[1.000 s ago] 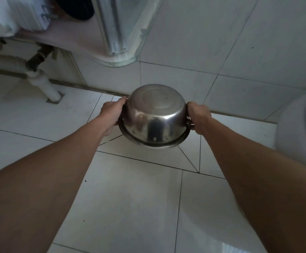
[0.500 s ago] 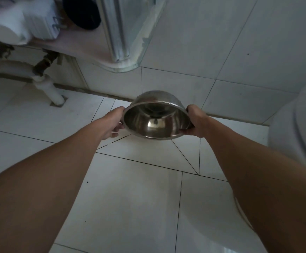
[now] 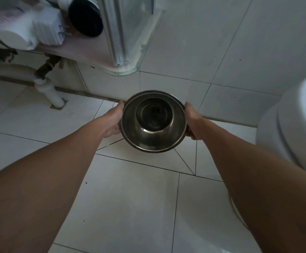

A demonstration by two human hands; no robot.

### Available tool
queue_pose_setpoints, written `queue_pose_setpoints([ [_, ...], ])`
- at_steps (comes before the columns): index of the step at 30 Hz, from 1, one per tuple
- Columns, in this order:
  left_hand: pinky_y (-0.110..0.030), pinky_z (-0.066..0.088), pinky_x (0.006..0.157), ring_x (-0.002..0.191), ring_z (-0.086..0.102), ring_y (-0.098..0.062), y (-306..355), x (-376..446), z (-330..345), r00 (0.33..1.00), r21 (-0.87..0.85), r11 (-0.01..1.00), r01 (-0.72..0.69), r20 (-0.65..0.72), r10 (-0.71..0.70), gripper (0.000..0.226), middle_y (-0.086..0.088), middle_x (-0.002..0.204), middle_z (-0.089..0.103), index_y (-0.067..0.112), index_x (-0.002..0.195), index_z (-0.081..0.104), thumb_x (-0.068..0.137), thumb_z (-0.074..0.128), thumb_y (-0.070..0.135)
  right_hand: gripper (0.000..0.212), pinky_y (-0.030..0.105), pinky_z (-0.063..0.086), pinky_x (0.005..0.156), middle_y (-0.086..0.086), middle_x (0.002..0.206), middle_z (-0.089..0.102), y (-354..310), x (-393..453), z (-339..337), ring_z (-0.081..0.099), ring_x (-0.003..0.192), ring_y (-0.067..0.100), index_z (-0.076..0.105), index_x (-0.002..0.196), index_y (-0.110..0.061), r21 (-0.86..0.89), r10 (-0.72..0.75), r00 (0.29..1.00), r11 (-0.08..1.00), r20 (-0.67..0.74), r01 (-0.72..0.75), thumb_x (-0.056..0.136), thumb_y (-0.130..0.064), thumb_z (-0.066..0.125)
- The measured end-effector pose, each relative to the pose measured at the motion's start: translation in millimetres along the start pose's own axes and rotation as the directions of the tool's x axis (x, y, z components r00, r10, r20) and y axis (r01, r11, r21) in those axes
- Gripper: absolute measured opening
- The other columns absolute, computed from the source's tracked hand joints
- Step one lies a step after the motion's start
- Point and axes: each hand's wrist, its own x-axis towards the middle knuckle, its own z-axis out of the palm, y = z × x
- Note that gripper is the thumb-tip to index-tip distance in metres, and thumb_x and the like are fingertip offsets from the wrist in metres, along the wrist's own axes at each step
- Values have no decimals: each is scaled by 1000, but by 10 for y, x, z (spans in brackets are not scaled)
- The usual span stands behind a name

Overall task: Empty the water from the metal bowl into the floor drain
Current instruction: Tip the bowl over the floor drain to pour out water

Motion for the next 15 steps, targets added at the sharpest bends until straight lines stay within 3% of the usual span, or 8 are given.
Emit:
queue_pose_setpoints([
  [2, -38, 50, 79, 103, 65, -26, 4, -31, -11, 1000, -11, 1000, -14, 7, 14, 56, -8, 100, 71, 21, 102, 63, 102, 24, 61, 58, 23, 45, 56, 6, 74, 58, 0, 30, -1, 55, 63, 16, 50, 87, -12, 12, -11, 1000, 1000, 13, 11, 98, -57, 17],
  [4, -40, 51, 79, 100, 66, -27, -13, -53, -30, 1000, -1, 1000, -18, 22, 18, 56, -9, 102, 71, 21, 105, 64, 103, 25, 61, 61, 34, 42, 79, 13, 102, 56, 0, 27, -3, 51, 92, 25, 49, 105, -10, 19, -8, 998, 1000, 56, 7, 98, -60, 16],
  [6, -44, 54, 79, 98, 66, -29, -21, -78, -58, 1000, 31, 999, -22, 18, 21, 51, -12, 103, 70, 19, 108, 64, 104, 29, 56, 63, 42, 40, 87, 18, 113, 55, 8, 19, 6, 50, 103, 31, 48, 118, -9, 20, 3, 995, 1000, 97, -5, 99, -59, 14],
  [8, -48, 56, 81, 100, 65, -33, -27, -100, -84, 1000, 62, 998, -30, 4, 30, 40, -13, 105, 69, 17, 109, 64, 104, 38, 46, 58, 42, 46, 83, 17, 99, 61, 23, 14, 20, 58, 92, 31, 53, 112, -9, 2, -11, 993, 1000, 122, 11, 102, -54, 18],
  [11, -47, 56, 78, 100, 66, -36, -54, -137, -128, 1000, 67, 997, -23, 6, 23, 33, -13, 105, 68, 16, 103, 65, 100, 43, 39, 36, 33, 44, 68, 5, 65, 50, 37, -36, 32, 49, 59, 21, 50, 78, -15, -80, -15, 991, 996, 132, 25, 101, -36, 32],
  [15, -41, 55, 74, 99, 66, -33, -114, -159, -188, 1000, 76, 997, 25, 15, -26, 40, -11, 107, 70, 16, 109, 67, 96, 44, 46, 27, 44, 61, 78, 10, 69, 60, 56, -2, 41, 61, 68, 28, 60, 77, -8, -92, -108, 994, 990, 34, 110, 98, -15, 44],
])
